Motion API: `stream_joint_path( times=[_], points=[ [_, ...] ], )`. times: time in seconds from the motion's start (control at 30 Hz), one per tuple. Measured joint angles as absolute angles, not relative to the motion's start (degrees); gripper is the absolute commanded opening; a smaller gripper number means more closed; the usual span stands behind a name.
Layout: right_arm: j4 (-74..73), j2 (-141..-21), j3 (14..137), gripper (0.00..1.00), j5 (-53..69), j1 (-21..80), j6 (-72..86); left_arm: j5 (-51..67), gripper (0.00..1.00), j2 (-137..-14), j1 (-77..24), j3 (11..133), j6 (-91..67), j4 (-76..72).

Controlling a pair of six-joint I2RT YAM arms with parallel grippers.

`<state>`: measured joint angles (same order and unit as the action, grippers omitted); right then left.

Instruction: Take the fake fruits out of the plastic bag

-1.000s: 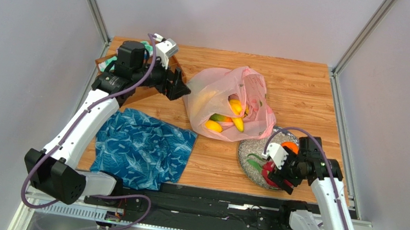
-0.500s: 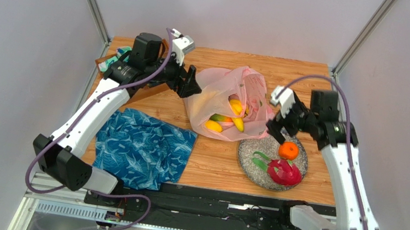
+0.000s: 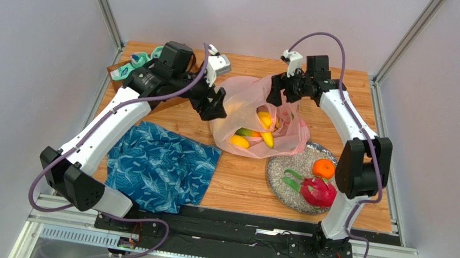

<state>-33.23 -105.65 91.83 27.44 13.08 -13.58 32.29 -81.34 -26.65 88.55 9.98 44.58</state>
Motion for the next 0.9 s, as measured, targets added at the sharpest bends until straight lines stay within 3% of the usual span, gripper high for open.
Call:
stream_joint_path(
  times=[0.03,0.07,0.17,0.27,0.47,0.9],
  points=[
    [-32.69,-107.48,93.45,0.69,27.75,13.17,-12.84,31.97,0.93,-81.34,-28.08,88.86,11.38,45.23],
    [-32.4,-108.73,94.56,0.51,27.92,13.32,-12.4,31.48,0.94,-81.36,-29.12,89.01,12.58,45.65],
    [-32.71,-113.38,99.13,0.25,29.69,13.69,-10.46,28.86,0.95,-81.47,-32.25,89.34,17.34,46.59],
    [-35.42,-115.39,102.35,0.12,33.45,13.72,-8.56,25.26,0.95,-81.47,-34.26,89.34,22.7,47.16],
    [-38.11,-113.34,105.78,0.0,44.51,13.76,0.4,18.2,0.93,-81.34,-38.65,88.4,35.2,43.4],
    [-23.55,-108.88,99.59,0.0,56.84,13.78,27.2,1.34,0.88,-90.26,-52.25,85.47,42.98,30.13]
  ],
)
